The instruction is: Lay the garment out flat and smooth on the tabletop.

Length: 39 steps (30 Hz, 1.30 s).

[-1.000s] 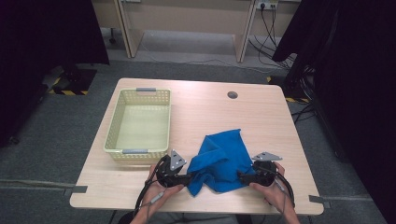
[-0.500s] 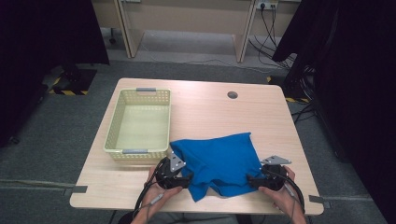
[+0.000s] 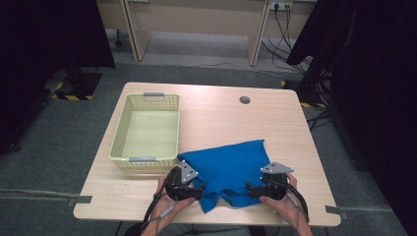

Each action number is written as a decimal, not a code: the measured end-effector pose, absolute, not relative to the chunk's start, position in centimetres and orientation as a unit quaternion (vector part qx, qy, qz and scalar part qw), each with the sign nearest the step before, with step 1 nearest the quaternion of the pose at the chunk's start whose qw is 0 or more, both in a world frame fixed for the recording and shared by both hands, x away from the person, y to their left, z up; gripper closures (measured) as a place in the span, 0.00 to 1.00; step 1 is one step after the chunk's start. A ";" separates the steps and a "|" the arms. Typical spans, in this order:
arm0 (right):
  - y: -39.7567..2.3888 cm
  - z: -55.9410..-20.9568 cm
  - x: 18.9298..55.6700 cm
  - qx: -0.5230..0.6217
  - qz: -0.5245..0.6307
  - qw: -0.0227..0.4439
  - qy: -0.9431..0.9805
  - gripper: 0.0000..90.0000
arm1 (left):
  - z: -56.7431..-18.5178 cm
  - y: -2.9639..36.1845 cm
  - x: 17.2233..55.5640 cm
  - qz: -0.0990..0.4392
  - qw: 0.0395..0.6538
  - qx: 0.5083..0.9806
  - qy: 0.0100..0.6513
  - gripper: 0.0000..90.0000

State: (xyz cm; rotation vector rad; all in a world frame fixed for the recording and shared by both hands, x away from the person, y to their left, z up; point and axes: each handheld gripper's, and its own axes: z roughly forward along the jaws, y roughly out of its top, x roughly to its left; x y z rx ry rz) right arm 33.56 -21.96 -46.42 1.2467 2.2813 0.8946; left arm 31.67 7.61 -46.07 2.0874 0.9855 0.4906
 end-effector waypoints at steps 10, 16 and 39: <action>-22.2 -47.4 33.9 0.456 0.307 0.184 0.815 0.09 | -46.1 6.9 31.5 0.186 0.381 0.823 0.377 0.30; -23.0 -47.2 33.8 0.472 0.295 0.182 0.810 0.09 | -46.9 6.4 31.7 0.173 0.368 0.835 0.371 0.31; -24.6 -47.1 33.6 0.487 0.287 0.178 0.806 0.09 | -47.1 5.4 35.6 0.203 0.330 0.846 0.366 0.32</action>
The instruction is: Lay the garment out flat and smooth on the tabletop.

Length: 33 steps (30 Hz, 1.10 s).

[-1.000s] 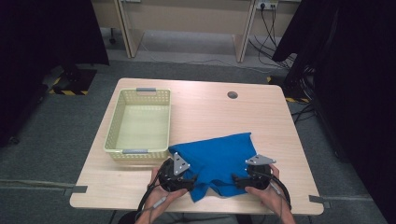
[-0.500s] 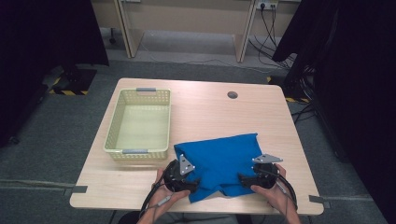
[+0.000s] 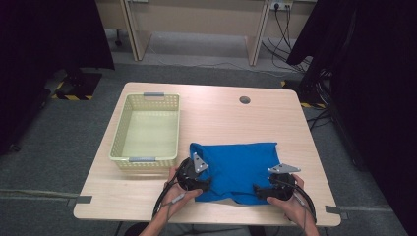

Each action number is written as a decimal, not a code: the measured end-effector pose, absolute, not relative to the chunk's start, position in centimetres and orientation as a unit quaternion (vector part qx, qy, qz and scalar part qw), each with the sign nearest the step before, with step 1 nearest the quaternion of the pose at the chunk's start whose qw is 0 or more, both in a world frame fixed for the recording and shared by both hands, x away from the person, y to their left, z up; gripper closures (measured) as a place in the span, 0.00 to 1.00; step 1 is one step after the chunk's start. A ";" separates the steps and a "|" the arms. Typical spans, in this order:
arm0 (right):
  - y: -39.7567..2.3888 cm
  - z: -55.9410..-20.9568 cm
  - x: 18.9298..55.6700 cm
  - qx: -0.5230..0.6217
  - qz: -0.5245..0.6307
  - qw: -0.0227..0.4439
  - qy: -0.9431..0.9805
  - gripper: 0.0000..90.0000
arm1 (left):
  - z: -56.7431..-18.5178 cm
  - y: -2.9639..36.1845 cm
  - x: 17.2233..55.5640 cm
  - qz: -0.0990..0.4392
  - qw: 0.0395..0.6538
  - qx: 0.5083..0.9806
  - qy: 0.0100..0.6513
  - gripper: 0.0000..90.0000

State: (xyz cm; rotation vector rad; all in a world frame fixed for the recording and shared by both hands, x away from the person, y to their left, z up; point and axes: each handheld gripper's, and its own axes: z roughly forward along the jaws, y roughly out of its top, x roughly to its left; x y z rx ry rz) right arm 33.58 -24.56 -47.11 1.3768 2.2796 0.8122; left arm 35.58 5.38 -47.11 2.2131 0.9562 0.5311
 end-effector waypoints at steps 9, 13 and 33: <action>-24.3 -46.8 33.6 0.481 0.288 0.178 0.808 0.10 | -46.1 5.5 34.0 0.196 0.356 0.837 0.365 0.31; -23.9 -46.5 33.8 0.472 0.305 0.179 0.807 0.10 | -46.1 4.8 32.7 0.175 0.368 0.841 0.356 0.28; -23.9 -47.1 34.0 0.470 0.293 0.171 0.815 0.10 | -47.6 5.6 34.1 0.163 0.367 0.843 0.359 0.33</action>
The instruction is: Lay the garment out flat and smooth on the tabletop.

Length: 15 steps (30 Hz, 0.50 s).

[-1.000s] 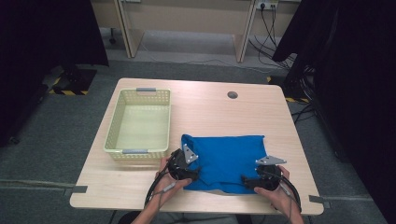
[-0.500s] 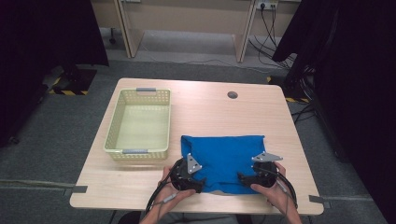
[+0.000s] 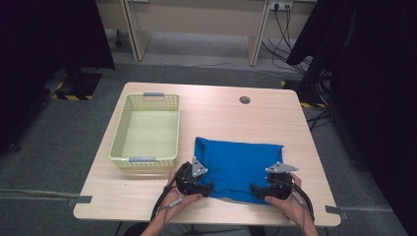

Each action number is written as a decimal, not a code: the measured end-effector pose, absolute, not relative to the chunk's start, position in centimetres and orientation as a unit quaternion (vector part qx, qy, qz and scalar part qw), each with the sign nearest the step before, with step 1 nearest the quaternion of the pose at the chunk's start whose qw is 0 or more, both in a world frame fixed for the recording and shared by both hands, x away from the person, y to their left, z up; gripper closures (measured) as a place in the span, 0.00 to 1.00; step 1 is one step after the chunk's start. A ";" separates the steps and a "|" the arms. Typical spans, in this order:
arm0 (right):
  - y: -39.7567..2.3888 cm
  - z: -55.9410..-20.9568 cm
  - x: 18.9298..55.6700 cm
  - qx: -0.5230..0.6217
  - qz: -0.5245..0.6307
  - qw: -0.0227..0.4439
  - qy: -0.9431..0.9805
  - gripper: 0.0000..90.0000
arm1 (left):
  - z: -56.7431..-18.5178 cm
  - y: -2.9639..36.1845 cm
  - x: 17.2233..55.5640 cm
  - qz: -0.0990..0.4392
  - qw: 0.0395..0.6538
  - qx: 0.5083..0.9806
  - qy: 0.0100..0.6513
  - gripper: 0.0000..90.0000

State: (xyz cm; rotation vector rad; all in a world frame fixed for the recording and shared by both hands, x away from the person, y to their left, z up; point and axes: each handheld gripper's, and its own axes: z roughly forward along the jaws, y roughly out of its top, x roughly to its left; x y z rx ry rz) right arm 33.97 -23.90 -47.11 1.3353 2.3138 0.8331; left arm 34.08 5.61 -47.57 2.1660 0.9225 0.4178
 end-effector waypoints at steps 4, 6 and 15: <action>-24.0 -47.1 34.1 0.471 0.294 0.173 0.814 0.10 | -47.4 6.2 33.5 0.177 0.348 0.852 0.350 0.32; -24.1 -47.2 34.1 0.472 0.295 0.174 0.812 0.10 | -47.3 6.6 33.3 0.181 0.343 0.853 0.350 0.32; -24.2 -47.2 34.0 0.472 0.297 0.175 0.811 0.10 | -47.3 8.2 32.6 0.182 0.338 0.850 0.359 0.30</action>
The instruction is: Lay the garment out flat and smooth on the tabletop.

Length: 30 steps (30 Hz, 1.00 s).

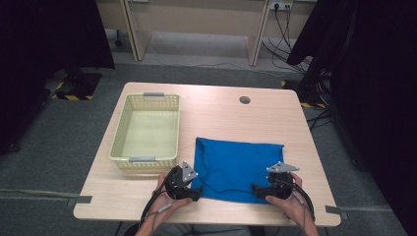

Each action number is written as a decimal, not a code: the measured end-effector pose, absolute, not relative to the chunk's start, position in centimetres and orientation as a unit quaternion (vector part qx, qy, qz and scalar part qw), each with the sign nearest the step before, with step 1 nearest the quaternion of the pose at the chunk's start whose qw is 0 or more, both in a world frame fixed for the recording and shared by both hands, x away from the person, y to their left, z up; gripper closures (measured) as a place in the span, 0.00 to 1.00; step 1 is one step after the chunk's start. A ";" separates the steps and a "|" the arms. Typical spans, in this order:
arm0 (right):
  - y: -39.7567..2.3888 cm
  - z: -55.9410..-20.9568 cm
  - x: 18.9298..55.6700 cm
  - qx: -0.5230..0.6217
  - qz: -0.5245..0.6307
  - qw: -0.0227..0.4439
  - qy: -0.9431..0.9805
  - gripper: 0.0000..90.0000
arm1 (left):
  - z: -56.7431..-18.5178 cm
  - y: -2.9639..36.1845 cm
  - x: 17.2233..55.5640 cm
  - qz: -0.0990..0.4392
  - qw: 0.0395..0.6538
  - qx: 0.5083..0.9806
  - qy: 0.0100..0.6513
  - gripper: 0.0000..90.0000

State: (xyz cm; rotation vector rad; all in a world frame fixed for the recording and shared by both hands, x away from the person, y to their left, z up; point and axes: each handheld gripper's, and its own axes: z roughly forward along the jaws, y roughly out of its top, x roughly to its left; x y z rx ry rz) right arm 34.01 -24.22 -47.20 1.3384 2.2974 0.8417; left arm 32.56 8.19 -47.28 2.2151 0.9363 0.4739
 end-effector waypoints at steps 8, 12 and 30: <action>-24.3 -47.0 34.0 0.467 0.301 0.168 0.814 0.10 | -47.2 8.6 32.0 0.185 0.342 0.852 0.352 0.27; -23.5 -46.1 33.6 0.448 0.323 0.164 0.818 0.10 | -47.5 8.9 31.7 0.178 0.352 0.848 0.355 0.26; -16.1 -44.7 33.4 0.353 0.365 0.126 0.852 0.16 | -48.4 10.4 31.6 0.158 0.374 0.828 0.386 0.12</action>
